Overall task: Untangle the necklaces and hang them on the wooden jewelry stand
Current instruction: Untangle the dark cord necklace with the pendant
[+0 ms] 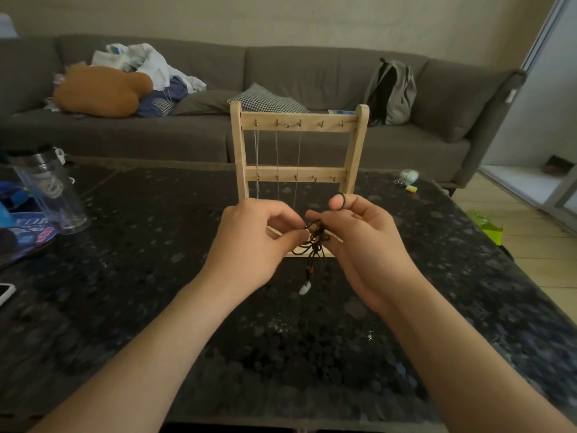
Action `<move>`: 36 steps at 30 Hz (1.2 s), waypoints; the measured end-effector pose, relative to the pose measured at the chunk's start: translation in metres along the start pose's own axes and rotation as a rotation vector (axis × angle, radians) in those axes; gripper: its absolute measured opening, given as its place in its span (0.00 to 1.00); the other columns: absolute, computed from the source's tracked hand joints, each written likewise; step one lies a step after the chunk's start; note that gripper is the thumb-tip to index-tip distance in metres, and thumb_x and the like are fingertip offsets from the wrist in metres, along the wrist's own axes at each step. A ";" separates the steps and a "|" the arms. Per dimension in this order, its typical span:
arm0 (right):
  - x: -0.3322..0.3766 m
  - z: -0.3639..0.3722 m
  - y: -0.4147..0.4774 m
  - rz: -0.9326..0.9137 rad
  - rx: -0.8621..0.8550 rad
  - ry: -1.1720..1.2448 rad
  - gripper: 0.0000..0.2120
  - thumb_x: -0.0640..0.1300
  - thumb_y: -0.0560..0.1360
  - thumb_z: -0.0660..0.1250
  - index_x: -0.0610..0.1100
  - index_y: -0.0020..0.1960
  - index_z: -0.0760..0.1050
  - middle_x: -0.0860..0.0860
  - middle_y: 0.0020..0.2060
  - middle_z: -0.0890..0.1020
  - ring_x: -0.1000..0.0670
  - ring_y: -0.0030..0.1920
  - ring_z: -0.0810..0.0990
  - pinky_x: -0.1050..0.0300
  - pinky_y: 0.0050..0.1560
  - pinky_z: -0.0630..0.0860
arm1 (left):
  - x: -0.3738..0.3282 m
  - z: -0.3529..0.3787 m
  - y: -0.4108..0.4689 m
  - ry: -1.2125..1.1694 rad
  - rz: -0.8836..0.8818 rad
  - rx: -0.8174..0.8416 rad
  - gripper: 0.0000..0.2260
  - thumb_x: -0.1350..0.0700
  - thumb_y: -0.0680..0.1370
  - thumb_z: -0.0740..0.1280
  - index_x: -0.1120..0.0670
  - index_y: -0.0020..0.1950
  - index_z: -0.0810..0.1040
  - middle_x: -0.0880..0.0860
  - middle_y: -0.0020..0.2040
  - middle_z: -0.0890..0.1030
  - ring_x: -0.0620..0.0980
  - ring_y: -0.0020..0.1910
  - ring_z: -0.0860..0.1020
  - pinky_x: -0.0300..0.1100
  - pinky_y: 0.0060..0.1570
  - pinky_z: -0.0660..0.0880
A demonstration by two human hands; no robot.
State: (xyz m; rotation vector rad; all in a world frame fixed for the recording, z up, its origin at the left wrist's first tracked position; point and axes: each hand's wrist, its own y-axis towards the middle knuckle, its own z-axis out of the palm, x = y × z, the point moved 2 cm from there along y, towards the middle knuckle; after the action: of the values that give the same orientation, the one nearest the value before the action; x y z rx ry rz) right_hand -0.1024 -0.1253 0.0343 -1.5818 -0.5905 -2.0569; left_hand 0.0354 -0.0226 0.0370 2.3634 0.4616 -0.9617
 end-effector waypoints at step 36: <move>-0.007 -0.001 0.000 -0.108 -0.080 -0.369 0.16 0.37 0.73 0.81 0.49 0.57 0.83 0.48 0.49 0.87 0.51 0.49 0.88 0.60 0.50 0.85 | 0.010 0.000 0.004 -0.531 -0.334 0.070 0.04 0.59 0.79 0.77 0.49 0.50 0.90 0.49 0.46 0.89 0.48 0.50 0.89 0.48 0.51 0.87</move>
State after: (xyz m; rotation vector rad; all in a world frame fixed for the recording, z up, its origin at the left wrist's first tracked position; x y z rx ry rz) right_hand -0.1014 -0.1251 0.0277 -2.0385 -0.7446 -1.8928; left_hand 0.0442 -0.0245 0.0315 2.0043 0.6216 -1.7174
